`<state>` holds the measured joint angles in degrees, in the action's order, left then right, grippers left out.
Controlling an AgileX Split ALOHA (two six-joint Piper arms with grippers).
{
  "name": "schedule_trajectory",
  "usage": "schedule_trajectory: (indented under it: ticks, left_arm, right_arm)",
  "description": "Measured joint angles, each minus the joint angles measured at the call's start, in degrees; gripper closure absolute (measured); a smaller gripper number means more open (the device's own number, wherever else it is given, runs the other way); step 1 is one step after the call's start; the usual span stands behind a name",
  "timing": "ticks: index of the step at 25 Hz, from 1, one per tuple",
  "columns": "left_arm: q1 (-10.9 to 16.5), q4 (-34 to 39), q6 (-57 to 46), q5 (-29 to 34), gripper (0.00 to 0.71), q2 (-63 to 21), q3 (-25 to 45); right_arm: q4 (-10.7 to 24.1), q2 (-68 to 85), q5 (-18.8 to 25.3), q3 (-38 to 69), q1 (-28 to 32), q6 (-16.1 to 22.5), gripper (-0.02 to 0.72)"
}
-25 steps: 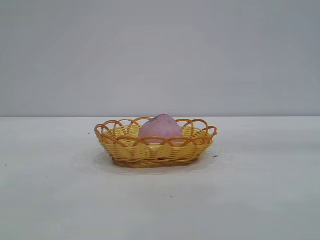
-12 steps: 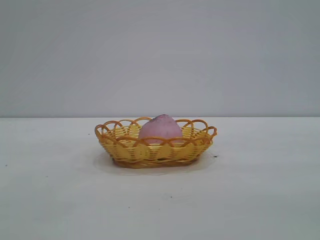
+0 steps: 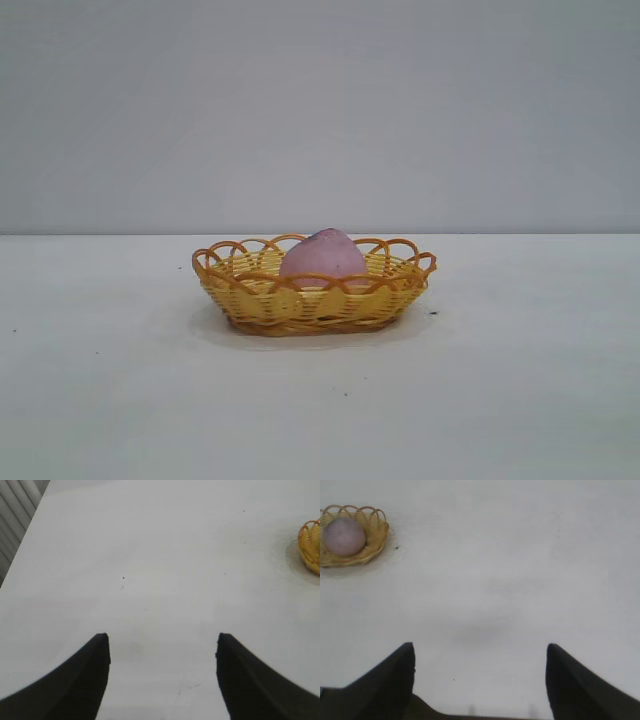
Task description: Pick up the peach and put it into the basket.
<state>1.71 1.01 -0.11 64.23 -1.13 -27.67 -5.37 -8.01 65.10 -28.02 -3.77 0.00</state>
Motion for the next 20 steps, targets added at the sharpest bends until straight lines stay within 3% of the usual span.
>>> schedule_trajectory:
  ticks: [20]
  left_arm:
    - [0.0,0.0,0.0,0.0,0.303,0.0,0.0]
  right_arm:
    - [0.4,8.9,0.1,0.0,-0.1,0.6,0.232]
